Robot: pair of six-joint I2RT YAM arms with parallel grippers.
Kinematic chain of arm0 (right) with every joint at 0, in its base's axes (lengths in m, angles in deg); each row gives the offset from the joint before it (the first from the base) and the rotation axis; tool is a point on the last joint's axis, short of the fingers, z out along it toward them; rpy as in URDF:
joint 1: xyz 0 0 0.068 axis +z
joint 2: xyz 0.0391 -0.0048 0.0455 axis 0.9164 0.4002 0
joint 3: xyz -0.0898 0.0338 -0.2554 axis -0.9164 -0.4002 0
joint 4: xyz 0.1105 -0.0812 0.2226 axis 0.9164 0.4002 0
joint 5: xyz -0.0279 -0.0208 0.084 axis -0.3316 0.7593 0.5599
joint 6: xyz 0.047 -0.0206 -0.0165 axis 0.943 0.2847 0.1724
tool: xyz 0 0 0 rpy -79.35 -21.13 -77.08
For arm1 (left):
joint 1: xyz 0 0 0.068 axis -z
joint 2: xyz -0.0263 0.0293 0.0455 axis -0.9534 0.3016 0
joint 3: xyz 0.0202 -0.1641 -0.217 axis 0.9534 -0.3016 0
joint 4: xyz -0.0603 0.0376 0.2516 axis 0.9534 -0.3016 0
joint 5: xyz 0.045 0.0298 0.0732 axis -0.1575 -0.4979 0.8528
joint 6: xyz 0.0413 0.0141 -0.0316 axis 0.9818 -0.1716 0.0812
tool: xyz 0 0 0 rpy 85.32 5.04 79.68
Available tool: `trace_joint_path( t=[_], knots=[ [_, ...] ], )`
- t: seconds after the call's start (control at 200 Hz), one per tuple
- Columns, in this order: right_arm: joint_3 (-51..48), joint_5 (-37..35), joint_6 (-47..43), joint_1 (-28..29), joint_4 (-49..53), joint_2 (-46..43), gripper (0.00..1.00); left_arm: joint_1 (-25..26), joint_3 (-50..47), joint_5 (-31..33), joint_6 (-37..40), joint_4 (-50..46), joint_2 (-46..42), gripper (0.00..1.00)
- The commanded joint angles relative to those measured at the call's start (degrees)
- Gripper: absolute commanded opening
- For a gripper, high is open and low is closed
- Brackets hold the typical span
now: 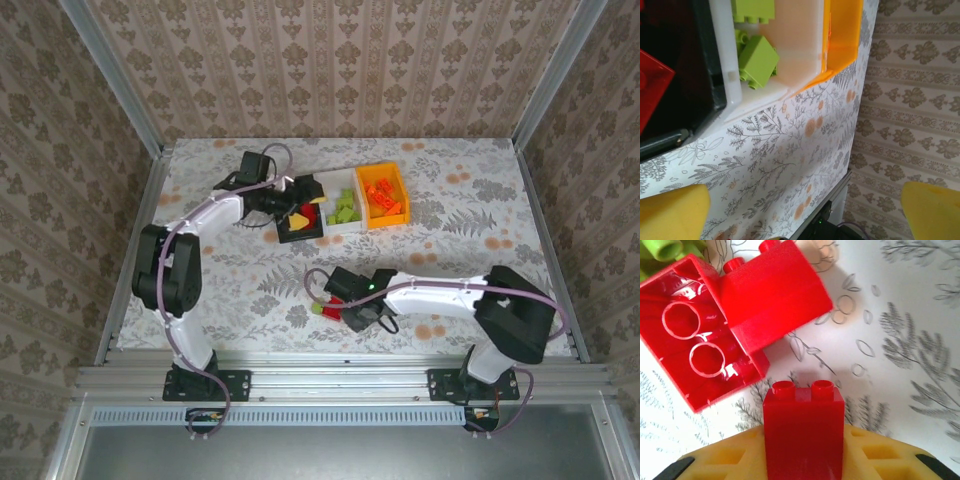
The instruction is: Sort the legos into containers by color
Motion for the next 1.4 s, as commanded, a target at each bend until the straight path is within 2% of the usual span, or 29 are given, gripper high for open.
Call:
trace_joint_path(
  t=[0.0, 0.165, 0.305, 0.43, 0.635, 0.775, 0.93, 1.04, 1.165, 1.28, 1.395],
  knots=[
    [4.1, -5.8, -1.5, -0.1, 7.1, -5.7, 0.36, -3.0, 1.0, -1.2, -0.5, 1.0, -3.2, 1.0],
    [12.9, -8.0, -6.3, -2.2, 6.9, -4.6, 0.36, -9.1, -0.2, -0.9, -2.0, 2.9, -4.8, 1.0],
    [22.9, -7.9, -10.4, -5.9, 1.8, 4.0, 0.36, -14.1, -0.9, -0.4, -2.7, 3.3, -4.7, 1.0],
    [33.6, -5.9, -10.4, -9.7, -2.4, 13.1, 0.36, -17.4, -2.6, -0.3, -5.2, 5.6, -4.1, 1.0],
    [48.1, -5.3, -8.3, -12.7, -2.2, 26.5, 0.35, -19.0, -3.1, 0.1, -6.0, 5.7, -3.6, 1.0],
    [58.7, -4.0, -7.6, -14.8, 2.3, 35.1, 0.35, -19.1, -3.2, -0.1, -6.4, 6.1, -3.6, 1.0],
    [65.1, -4.0, -10.3, -15.0, 3.8, 41.0, 0.37, -19.0, -3.3, -0.1, -6.4, 6.3, -3.8, 1.0],
    [70.1, -3.4, -11.4, -15.2, 6.1, 44.2, 0.43, -18.9, -3.4, -0.1, -6.6, 6.5, -3.4, 1.0],
    [72.8, -3.5, -11.9, -15.2, 7.3, 45.2, 0.58, -18.6, -3.5, -0.3, -6.8, 7.0, -3.2, 1.0],
    [70.8, -4.3, -12.1, -14.0, 6.6, 41.0, 0.6, -18.0, -3.5, -0.4, -6.8, 6.9, -3.6, 1.0],
    [58.9, -8.9, -11.5, -11.3, 2.7, 31.1, 0.6, -16.2, -3.3, 0.3, -6.2, 6.0, -4.2, 1.0]
  ],
)
